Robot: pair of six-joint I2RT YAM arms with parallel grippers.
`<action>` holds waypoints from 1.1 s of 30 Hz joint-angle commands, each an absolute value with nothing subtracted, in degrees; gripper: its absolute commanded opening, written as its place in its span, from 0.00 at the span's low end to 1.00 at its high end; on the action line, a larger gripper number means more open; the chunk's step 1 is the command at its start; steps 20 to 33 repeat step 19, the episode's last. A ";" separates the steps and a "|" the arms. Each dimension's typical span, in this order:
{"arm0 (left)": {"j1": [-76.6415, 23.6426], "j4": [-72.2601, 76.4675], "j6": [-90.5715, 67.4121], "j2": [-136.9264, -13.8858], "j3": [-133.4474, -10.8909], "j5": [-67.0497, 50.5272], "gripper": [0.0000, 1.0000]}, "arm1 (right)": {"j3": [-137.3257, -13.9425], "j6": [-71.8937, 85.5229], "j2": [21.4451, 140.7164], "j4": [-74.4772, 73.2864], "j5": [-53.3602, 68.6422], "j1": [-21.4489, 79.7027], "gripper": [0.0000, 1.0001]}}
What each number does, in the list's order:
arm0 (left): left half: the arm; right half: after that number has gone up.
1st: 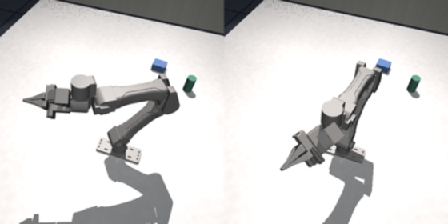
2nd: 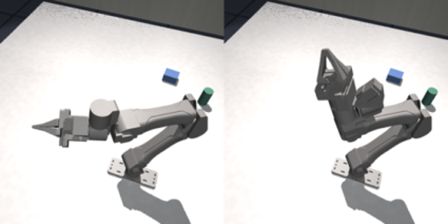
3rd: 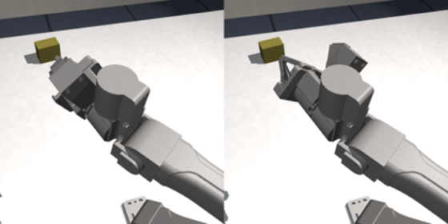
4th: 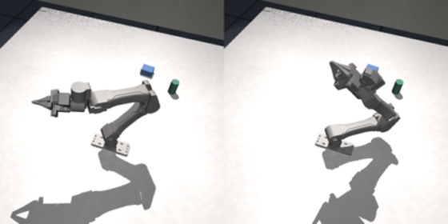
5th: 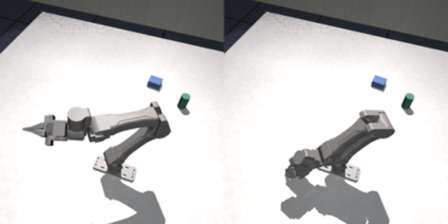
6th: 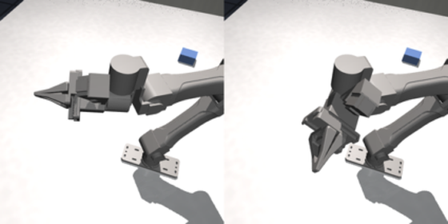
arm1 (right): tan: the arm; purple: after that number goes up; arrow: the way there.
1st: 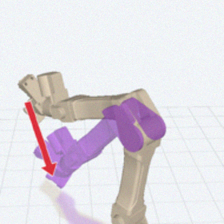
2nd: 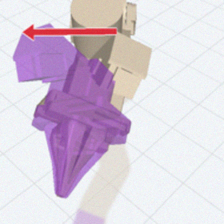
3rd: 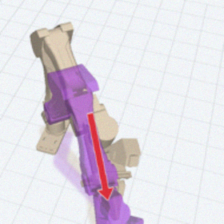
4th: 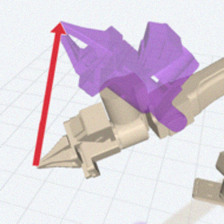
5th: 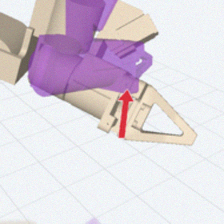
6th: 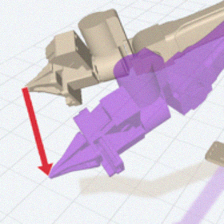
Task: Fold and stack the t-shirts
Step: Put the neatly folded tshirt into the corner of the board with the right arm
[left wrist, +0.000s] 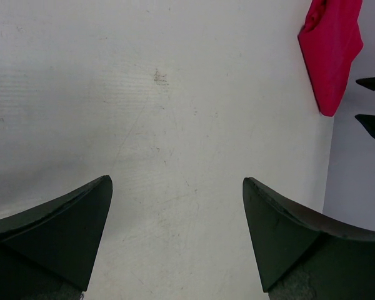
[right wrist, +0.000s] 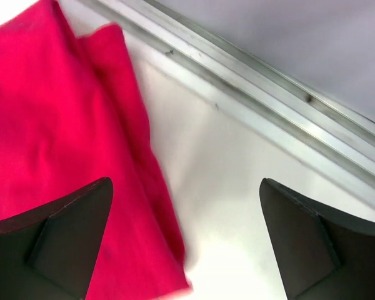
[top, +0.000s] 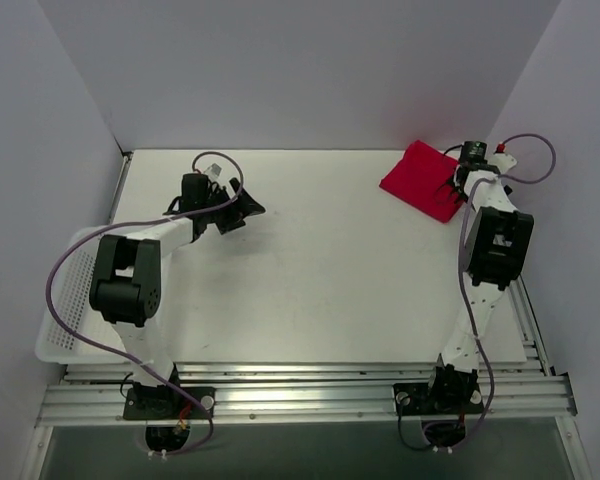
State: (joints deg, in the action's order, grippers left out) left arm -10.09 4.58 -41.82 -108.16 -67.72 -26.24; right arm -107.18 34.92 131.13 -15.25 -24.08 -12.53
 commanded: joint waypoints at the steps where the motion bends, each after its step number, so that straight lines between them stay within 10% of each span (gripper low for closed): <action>1: -10.19 5.02 -38.59 -102.93 -68.82 -23.74 0.94 | -97.08 36.21 113.69 -15.47 -31.29 -6.61 1.00; 19: -13.36 -13.18 -27.34 -75.42 -64.87 3.68 0.94 | -66.54 30.77 71.13 -21.36 -40.16 25.75 1.00; 33: -13.36 -13.18 -27.34 -75.42 -64.87 3.68 0.94 | -66.54 30.77 71.13 -21.36 -40.16 25.75 1.00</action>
